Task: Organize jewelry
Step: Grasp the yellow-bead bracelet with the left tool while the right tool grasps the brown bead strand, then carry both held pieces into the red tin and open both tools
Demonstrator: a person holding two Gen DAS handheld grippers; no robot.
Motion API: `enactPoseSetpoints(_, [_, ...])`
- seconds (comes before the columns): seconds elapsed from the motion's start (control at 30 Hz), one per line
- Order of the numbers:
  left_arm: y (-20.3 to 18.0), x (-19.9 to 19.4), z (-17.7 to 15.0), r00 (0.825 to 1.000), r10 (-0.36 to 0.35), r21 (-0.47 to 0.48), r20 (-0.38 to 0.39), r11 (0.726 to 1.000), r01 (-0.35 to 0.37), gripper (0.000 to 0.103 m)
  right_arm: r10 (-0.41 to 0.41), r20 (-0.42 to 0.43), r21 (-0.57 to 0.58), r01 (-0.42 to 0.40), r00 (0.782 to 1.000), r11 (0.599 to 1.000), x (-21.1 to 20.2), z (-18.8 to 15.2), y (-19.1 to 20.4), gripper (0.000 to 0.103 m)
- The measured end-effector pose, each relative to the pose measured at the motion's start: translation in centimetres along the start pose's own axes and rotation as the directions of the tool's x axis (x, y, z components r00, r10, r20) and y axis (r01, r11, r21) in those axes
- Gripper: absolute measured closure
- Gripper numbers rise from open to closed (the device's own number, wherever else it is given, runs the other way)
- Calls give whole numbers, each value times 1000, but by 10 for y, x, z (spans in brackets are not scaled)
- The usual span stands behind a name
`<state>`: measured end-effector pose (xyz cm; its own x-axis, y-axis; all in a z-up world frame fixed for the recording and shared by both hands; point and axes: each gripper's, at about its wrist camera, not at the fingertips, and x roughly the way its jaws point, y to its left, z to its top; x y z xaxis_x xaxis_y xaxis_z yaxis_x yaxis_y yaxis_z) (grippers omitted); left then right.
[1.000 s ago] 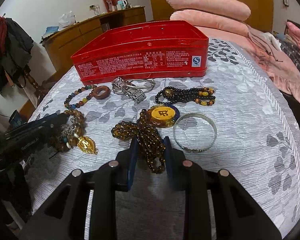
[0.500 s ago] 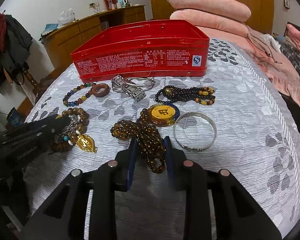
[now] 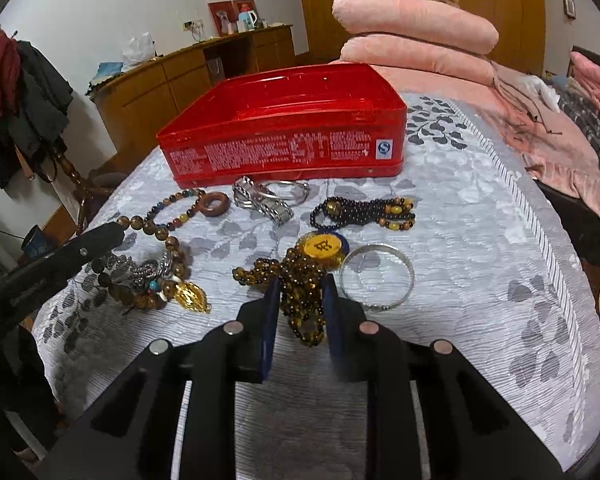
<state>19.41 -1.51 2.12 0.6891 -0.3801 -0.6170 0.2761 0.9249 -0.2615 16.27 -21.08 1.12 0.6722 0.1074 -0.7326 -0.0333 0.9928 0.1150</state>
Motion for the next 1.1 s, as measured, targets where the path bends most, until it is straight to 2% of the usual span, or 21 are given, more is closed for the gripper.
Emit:
enactPoseSetpoints(0.3, [-15,-15,17,995,-86,11,51,996,86,90,17,40,9,-17,999,1000,-17,11,-5,83])
enactPoseSetpoints(0.53, [-22,-27,39,983,-146,19,112,989,145,90,27,82,11,-28,996,1000,-29,25,-9,84])
enactPoseSetpoints(0.9, [-22,-29,56,973,-175,18,150,985,174,90,38,95,7,-39,995,999,-29,34,-10,84])
enactPoseSetpoints(0.97, [-24,-27,56,974,-173,20,146,985,172,90,42,99,9,-43,994,999,-29,37,-12,86])
enactPoseSetpoints(1.0, [-24,-25,56,975,-170,20,143,985,169,90,49,102,11,-51,994,999,-28,39,-13,97])
enactPoseSetpoints(1.1, [-24,-19,60,977,-164,17,137,986,163,90,59,106,15,-61,993,998,-25,48,-16,98])
